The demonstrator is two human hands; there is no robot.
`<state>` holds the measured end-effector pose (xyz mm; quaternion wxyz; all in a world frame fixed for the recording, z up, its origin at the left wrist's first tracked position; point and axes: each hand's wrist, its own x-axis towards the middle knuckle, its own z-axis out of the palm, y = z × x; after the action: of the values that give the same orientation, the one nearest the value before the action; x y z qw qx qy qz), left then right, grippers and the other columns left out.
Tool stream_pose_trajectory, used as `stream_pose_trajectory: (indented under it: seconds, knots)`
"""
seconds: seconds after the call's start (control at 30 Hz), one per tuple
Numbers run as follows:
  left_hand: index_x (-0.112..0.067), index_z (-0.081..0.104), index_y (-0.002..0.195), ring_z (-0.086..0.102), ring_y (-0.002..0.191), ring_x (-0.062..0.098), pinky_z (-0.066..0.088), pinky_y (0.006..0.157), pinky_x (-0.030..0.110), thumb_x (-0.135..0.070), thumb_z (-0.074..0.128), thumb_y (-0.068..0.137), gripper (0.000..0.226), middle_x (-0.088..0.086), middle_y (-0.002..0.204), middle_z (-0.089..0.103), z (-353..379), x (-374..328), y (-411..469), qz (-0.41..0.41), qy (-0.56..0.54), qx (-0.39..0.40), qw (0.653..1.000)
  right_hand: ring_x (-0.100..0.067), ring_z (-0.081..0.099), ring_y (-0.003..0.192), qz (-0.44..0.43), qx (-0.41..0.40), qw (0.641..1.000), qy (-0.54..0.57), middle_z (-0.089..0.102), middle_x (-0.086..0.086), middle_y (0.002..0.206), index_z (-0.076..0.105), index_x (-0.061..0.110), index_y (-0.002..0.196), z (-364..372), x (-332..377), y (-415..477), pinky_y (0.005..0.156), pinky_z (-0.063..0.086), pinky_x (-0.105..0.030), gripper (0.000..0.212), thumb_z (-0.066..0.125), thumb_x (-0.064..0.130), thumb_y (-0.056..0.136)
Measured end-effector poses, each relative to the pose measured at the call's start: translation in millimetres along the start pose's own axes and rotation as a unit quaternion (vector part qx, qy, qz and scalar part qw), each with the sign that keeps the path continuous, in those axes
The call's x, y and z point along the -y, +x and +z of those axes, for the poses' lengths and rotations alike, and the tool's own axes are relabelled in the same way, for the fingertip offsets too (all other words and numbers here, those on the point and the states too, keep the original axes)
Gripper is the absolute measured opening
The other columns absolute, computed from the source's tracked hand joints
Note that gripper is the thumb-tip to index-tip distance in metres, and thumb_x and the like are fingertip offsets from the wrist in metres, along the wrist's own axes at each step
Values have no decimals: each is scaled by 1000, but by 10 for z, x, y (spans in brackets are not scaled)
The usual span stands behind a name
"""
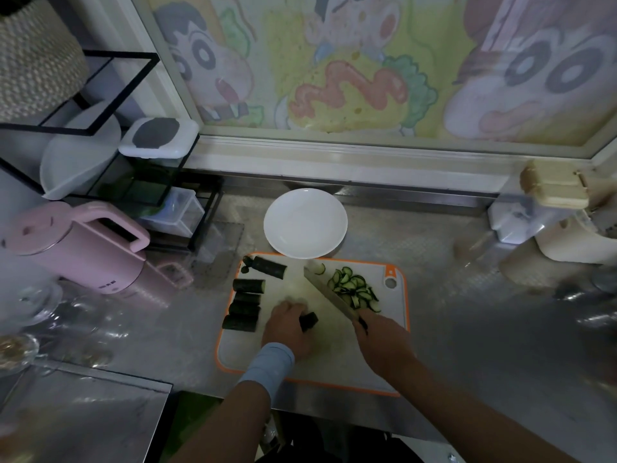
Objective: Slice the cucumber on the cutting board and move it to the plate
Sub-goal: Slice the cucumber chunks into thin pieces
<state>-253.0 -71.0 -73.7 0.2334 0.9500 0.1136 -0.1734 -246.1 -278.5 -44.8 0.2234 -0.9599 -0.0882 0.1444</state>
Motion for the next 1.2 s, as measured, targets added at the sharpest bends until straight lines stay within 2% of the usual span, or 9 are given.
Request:
stream_pose_trajectory:
  seconds: [0.23, 0.37, 0.47, 0.53, 0.67, 0.87, 0.97, 1.1, 1.2]
  knots:
    - [-18, 54, 124, 44, 119, 27, 42, 97, 38, -17, 52, 87, 37, 5, 129, 49, -205, -115, 294, -44, -39, -42, 997, -20, 50, 68, 36, 12, 999, 33, 61, -2, 82, 54, 20, 100, 52, 121, 94, 57, 34, -31, 22, 37, 34, 100]
    - [-20, 45, 136, 35, 132, 25, 34, 107, 39, -17, 46, 91, 45, 5, 143, 39, -226, -228, 512, -7, -49, -12, 999, -19, 52, 63, 62, -24, 997, 49, 55, 5, 68, 48, 27, 85, -20, 48, 48, 54, 39, -31, 17, 39, 36, 97]
    - [-19, 41, 140, 37, 132, 25, 31, 109, 35, -6, 41, 91, 51, 5, 146, 38, -244, -420, 729, 6, -79, -3, 997, -22, 56, 62, 71, -68, 992, 76, 60, 2, 69, 53, 26, 90, -114, -46, 52, 55, 46, -34, 15, 43, 36, 96]
    - [-18, 47, 135, 43, 127, 28, 35, 104, 34, 1, 40, 87, 52, 7, 140, 44, -244, -547, 856, -3, -75, -12, 997, -24, 59, 66, 78, -82, 990, 80, 63, 0, 73, 55, 25, 94, -187, -95, 108, 56, 47, -34, 15, 44, 36, 97]
    - [-10, 61, 94, 58, 102, 29, 47, 82, 31, 4, 42, 78, 29, 11, 104, 62, -221, -645, 976, -16, -73, -31, 997, -23, 58, 68, 69, -75, 990, 93, 62, 1, 75, 54, 26, 94, -283, -167, 239, 56, 43, -31, 15, 43, 35, 97]
    - [-21, 61, 118, 61, 97, 17, 48, 84, 28, -5, 55, 85, 36, -4, 104, 64, -239, -707, 874, 12, -197, -4, 980, -22, 57, 63, 62, -67, 991, 93, 57, 5, 69, 53, 28, 92, -285, -180, 348, 55, 48, -34, 15, 42, 37, 97]
    - [-23, 62, 114, 64, 92, 18, 50, 80, 28, -6, 55, 86, 33, 0, 103, 67, -258, -653, 877, -13, -242, -21, 970, -20, 57, 63, 48, -53, 993, 92, 59, 4, 69, 54, 28, 95, -294, -170, 362, 55, 47, -33, 17, 41, 39, 97]
    - [-30, 63, 99, 61, 89, 20, 48, 79, 27, -6, 48, 86, 31, 2, 101, 66, -292, -584, 762, -73, -295, -65, 951, -13, 50, 54, 14, -36, 997, 61, 52, 6, 63, 51, 27, 92, -298, -109, 364, 47, 32, -27, 16, 41, 38, 99]
    - [-26, 62, 98, 56, 90, 20, 41, 79, 24, -9, 46, 88, 25, 0, 103, 61, -319, -420, 605, -80, -212, -82, 970, -17, 54, 60, 0, -13, 998, 67, 54, 6, 67, 52, 26, 92, -269, -31, 353, 50, 36, -29, 17, 41, 38, 98]
